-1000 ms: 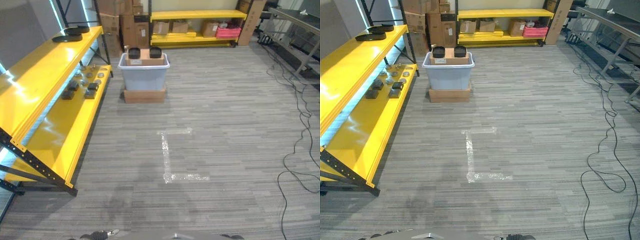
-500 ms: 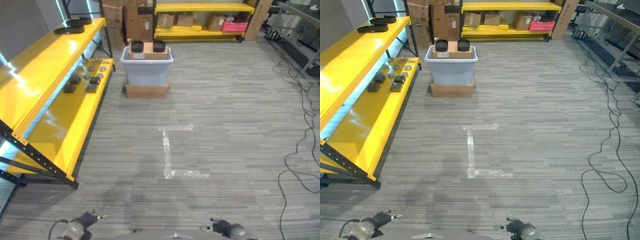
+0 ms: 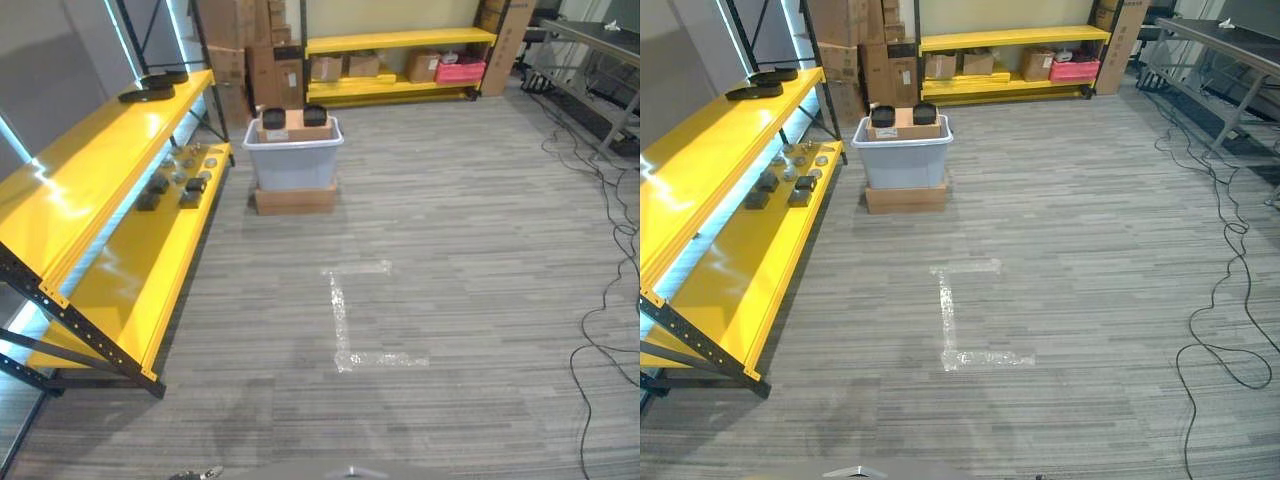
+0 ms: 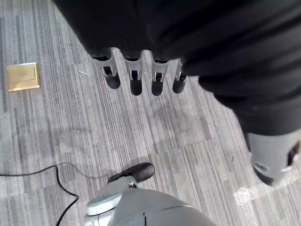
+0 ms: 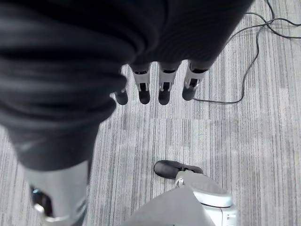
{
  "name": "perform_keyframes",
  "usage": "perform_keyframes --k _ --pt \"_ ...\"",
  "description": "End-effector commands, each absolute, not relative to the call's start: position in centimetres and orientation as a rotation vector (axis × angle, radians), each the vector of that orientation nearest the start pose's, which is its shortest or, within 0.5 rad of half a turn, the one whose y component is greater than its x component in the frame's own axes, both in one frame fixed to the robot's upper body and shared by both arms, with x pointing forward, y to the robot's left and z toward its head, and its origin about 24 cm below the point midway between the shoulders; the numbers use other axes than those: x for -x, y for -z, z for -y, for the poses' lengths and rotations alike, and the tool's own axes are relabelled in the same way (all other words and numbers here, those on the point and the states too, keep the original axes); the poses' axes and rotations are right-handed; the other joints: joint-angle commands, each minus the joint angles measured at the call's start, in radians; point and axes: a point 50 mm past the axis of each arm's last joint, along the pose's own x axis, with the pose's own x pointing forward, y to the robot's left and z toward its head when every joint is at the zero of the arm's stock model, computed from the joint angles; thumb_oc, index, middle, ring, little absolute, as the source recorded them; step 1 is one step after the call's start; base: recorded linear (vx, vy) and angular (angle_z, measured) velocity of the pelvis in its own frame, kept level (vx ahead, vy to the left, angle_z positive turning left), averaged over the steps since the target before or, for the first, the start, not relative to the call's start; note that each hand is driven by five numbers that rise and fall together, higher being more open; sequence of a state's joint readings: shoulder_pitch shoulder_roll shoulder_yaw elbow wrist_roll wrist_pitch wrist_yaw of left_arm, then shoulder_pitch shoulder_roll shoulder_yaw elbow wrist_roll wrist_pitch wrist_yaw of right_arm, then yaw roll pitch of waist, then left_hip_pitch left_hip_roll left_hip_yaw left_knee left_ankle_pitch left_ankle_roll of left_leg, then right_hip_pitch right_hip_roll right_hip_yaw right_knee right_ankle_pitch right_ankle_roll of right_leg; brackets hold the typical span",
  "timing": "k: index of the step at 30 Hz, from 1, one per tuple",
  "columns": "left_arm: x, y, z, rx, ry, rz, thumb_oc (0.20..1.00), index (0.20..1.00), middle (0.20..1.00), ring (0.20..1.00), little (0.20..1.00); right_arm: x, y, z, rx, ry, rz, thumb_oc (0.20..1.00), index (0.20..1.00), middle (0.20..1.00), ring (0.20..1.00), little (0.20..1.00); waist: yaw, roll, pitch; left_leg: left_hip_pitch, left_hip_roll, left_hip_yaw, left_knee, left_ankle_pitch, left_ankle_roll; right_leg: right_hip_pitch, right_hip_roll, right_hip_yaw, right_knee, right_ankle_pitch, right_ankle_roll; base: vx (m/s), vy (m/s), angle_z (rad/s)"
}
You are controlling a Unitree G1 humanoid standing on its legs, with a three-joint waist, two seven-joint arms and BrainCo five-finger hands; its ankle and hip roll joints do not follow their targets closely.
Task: Move parts from the plastic box to the shelf.
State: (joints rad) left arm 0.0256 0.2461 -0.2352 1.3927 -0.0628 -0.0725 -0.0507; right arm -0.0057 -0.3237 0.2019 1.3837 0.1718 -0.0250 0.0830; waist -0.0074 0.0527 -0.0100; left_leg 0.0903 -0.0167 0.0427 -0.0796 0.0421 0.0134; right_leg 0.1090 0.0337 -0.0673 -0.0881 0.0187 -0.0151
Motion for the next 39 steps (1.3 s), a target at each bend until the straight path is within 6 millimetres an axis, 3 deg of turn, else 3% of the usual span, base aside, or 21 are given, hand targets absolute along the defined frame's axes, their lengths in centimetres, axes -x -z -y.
perform_keyframes --k 1,4,6,7,8,9,10,11,12,13,14,16,23,27,29,30,32,35,36,39 --pt "-8.4 16.3 -23.7 -0.187 -0.069 -1.245 1.000 1.000 1.000 1.000 1.000 -7.5 15.8 26.4 0.172 0.144 -1.310 1.000 1.000 1.000 1.000 1.000 0.009 -0.054 -0.007 0.046 -0.003 -0.029 -0.008 -0.114 -0.006 0.017 -0.057 0.003 0.001 -0.042 0.083 0.00 0.000 0.00" --pt "-14.2 14.4 -22.9 -0.122 -0.109 -0.964 1.000 1.000 1.000 1.000 1.000 -13.1 14.2 25.7 0.146 0.151 -1.035 1.000 1.000 1.000 1.000 1.000 0.006 -0.054 0.003 0.046 -0.003 -0.032 -0.008 -0.112 -0.006 0.017 -0.057 0.007 0.001 -0.039 0.083 0.00 0.000 0.00" --pt "-18.8 11.2 -21.9 -0.071 -0.096 -0.694 1.000 1.000 1.000 1.000 1.000 -17.1 11.9 25.4 0.139 0.144 -0.821 1.000 1.000 1.000 1.000 1.000 0.006 -0.054 0.014 0.047 -0.003 -0.033 -0.008 -0.112 -0.005 0.017 -0.057 0.008 0.001 -0.038 0.085 -0.02 -0.005 0.00" --pt "-18.8 11.2 -21.9 -0.071 -0.096 -0.694 1.000 1.000 1.000 1.000 1.000 -17.1 11.9 25.4 0.139 0.144 -0.821 1.000 1.000 1.000 1.000 1.000 0.006 -0.054 0.014 0.047 -0.003 -0.033 -0.008 -0.112 -0.005 0.017 -0.057 0.008 0.001 -0.038 0.085 0.00 0.000 0.00" --pt "-20.5 9.4 -21.5 -0.048 -0.084 -0.575 1.000 1.000 1.000 1.000 1.000 -18.4 10.7 25.4 0.156 0.133 -0.738 1.000 1.000 1.000 1.000 1.000 0.006 -0.055 0.017 0.046 -0.003 -0.033 -0.008 -0.113 -0.005 0.016 -0.057 0.008 0.001 -0.038 0.085 0.00 0.000 0.00" --pt "-23.1 5.3 -21.0 -0.008 -0.067 -0.339 1.000 1.000 1.000 1.000 1.000 -21.7 7.1 25.0 0.214 0.074 -0.527 1.000 1.000 1.000 1.000 1.000 0.008 -0.057 0.028 0.051 -0.002 -0.031 -0.008 -0.117 -0.004 0.021 -0.056 0.009 0.001 -0.041 0.086 0.00 0.000 0.00" --pt "-23.1 5.3 -21.0 -0.008 -0.067 -0.339 1.000 1.000 1.000 1.000 1.000 -21.7 7.1 25.0 0.214 0.074 -0.527 1.000 1.000 1.000 1.000 1.000 0.008 -0.057 0.028 0.051 -0.002 -0.031 -0.008 -0.117 -0.004 0.021 -0.056 0.009 0.001 -0.041 0.086 0.00 0.000 0.00" --pt "-24.0 3.1 -20.8 -0.004 -0.053 -0.229 1.000 1.000 1.000 1.000 1.000 -23.1 4.7 24.6 0.260 0.034 -0.400 1.000 1.000 1.000 1.000 1.000 0.007 -0.058 0.028 0.048 -0.002 -0.031 -0.008 -0.116 -0.004 0.019 -0.056 0.009 0.001 -0.040 0.086 0.02 -0.035 -0.04" --pt "-25.1 -0.3 -20.5 0.000 -0.025 -0.069 1.000 1.000 1.000 1.000 1.000 -24.4 1.0 24.1 0.259 0.010 -0.209 1.000 1.000 1.000 1.000 1.000 0.005 -0.061 0.032 0.049 -0.001 -0.027 -0.008 -0.119 -0.003 0.018 -0.055 0.012 0.001 -0.040 0.086 0.02 -0.035 -0.08" --pt "-25.1 -0.3 -20.5 0.000 -0.025 -0.069 1.000 1.000 1.000 1.000 1.000 -24.4 1.0 24.1 0.259 0.010 -0.209 1.000 1.000 1.000 1.000 1.000 0.005 -0.061 0.032 0.049 -0.001 -0.027 -0.008 -0.119 -0.003 0.018 -0.055 0.012 0.001 -0.040 0.086 0.01 -0.056 -0.07" --pt "-25.3 -2.8 -20.2 -0.036 0.008 0.040 1.000 1.000 1.000 1.000 1.000 -24.6 -1.6 23.8 0.259 0.009 -0.078 1.000 1.000 1.000 1.000 1.000 0.005 -0.065 0.040 0.048 0.000 -0.024 -0.008 -0.110 0.000 0.016 -0.056 0.014 0.005 -0.033 0.083 0.01 -0.046 -0.01" --pt "-24.8 -5.5 -20.3 -0.100 0.054 0.154 1.000 1.000 1.000 1.000 1.000 -24.3 -4.3 23.5 0.277 -0.014 0.052 1.000 1.000 1.000 1.000 1.000 0.005 -0.067 0.052 0.052 0.001 -0.023 0.001 -0.113 0.004 0.016 -0.055 0.022 0.016 -0.039 0.078 0.04 -0.068 0.00" --pt "-24.7 -6.6 -19.9 -0.167 0.113 0.197 1.000 1.000 1.000 1.000 1.000 -24.0 -5.5 22.8 0.271 -0.054 0.110 1.000 1.000 1.000 1.000 1.000 0.002 -0.074 0.080 0.030 0.007 -0.014 0.067 -0.140 -0.001 0.013 -0.052 0.027 0.026 -0.049 0.068 0.04 -0.067 -0.07" --pt "-24.9 -6.5 -19.5 -0.136 0.129 0.188 1.000 1.000 1.000 1.000 1.000 -24.1 -6.2 22.5 0.264 -0.077 0.140 1.000 1.000 1.000 1.000 1.000 -0.002 -0.079 0.116 -0.027 0.011 -0.007 0.205 -0.183 -0.018 0.017 -0.048 0.033 0.041 -0.073 0.054 0.02 -0.095 0.01" --pt "-24.8 -6.5 -19.5 -0.129 0.126 0.186 1.000 1.000 1.000 1.000 1.000 -24.3 -6.6 22.2 0.247 -0.096 0.158 1.000 1.000 1.000 1.000 1.000 0.016 -0.086 0.169 -0.158 0.010 -0.034 0.451 -0.074 -0.048 0.019 -0.048 0.047 0.084 -0.086 0.023 -0.02 -0.140 0.00" --pt "-24.9 -6.6 -19.5 -0.129 0.126 0.188 1.000 1.000 1.000 1.000 1.000 -24.4 -6.7 22.2 0.246 -0.096 0.160 1.000 1.000 1.000 1.000 1.000 0.012 -0.083 0.166 -0.177 0.014 -0.041 0.473 -0.081 -0.050 0.010 -0.043 0.042 0.089 -0.087 0.021 -0.01 -0.089 -0.03" --pt "-24.9 -6.5 -19.3 -0.120 0.123 0.190 1.000 1.000 1.000 1.000 1.000 -24.6 -7.0 22.0 0.259 -0.112 0.168 1.000 1.000 1.000 1.000 1.000 0.022 -0.091 0.190 -0.265 -0.006 -0.071 0.578 -0.025 -0.053 0.015 -0.043 0.045 0.094 -0.098 0.014 0.07 -0.080 -0.16" --pt "-24.8 -6.2 -19.1 -0.100 0.117 0.181 1.000 1.000 1.000 1.000 1.000 -24.7 -6.9 22.1 0.282 -0.111 0.159 1.000 1.000 1.000 1.000 1.000 0.033 -0.094 0.189 -0.362 -0.020 -0.051 0.543 -0.053 -0.037 0.035 -0.052 0.040 0.080 -0.114 0.019 0.26 0.012 0.03" --pt "-24.2 -5.8 -19.4 -0.078 0.113 0.159 1.000 1.000 1.000 1.000 1.000 -24.7 -6.8 22.0 0.295 -0.120 0.152 1.000 1.000 1.000 1.000 1.000 0.061 -0.080 0.169 -0.387 -0.025 -0.054 0.328 -0.023 -0.027 0.069 -0.041 0.046 0.058 -0.135 0.026 0.31 0.071 0.13" --pt "-24.3 -5.9 -19.6 -0.093 0.108 0.160 1.000 1.000 1.000 1.000 1.000 -25.3 -7.1 21.6 0.302 -0.122 0.168 1.000 1.000 1.000 1.000 1.000 0.091 -0.078 0.166 -0.418 -0.036 -0.085 0.152 0.042 -0.041 0.105 -0.031 0.070 0.043 -0.156 0.026 0.30 0.061 -0.11"
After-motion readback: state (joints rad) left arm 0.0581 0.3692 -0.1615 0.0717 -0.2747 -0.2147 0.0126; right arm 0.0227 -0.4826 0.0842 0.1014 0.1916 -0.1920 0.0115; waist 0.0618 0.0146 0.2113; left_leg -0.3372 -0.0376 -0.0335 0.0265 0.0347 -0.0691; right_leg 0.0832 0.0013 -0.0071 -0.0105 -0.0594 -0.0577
